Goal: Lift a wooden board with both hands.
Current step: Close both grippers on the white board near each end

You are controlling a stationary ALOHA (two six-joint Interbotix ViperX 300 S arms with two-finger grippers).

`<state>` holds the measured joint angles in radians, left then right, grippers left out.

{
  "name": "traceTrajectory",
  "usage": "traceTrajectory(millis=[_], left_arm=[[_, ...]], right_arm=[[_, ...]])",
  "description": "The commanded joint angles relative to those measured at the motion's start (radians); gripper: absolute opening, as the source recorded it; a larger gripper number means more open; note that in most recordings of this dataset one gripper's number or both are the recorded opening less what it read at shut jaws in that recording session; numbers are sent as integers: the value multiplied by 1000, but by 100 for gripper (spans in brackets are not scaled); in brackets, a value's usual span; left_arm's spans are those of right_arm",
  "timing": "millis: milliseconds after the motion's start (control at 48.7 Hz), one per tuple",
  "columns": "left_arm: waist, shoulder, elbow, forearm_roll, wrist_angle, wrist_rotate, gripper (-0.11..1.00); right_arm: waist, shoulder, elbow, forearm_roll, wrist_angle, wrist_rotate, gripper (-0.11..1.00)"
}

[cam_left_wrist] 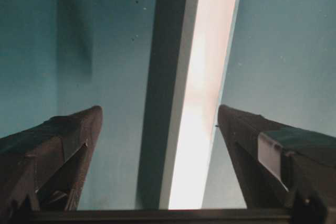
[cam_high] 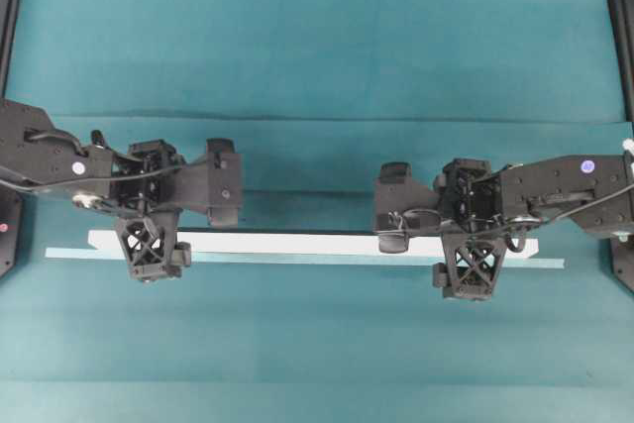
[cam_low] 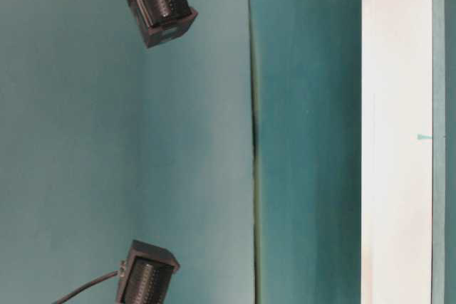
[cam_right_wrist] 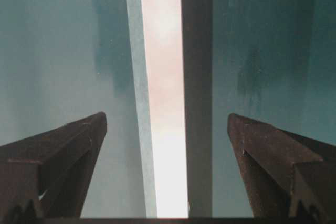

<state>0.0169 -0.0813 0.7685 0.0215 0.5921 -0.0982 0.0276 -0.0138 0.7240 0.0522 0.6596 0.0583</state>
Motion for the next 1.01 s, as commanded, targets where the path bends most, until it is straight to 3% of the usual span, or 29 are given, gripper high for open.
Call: traceTrajectory(millis=[0, 411, 985], left_arm=[[-11, 0, -5, 2, -5, -3, 98], [-52, 11, 14, 2, -67, -71, 98], [-48, 9, 35, 2, -72, -58, 98]], right_arm=[[2, 15, 0, 2, -12, 2, 95], [0, 63, 6, 0, -67, 2, 95], [-29, 66, 14, -5, -91, -5, 95]])
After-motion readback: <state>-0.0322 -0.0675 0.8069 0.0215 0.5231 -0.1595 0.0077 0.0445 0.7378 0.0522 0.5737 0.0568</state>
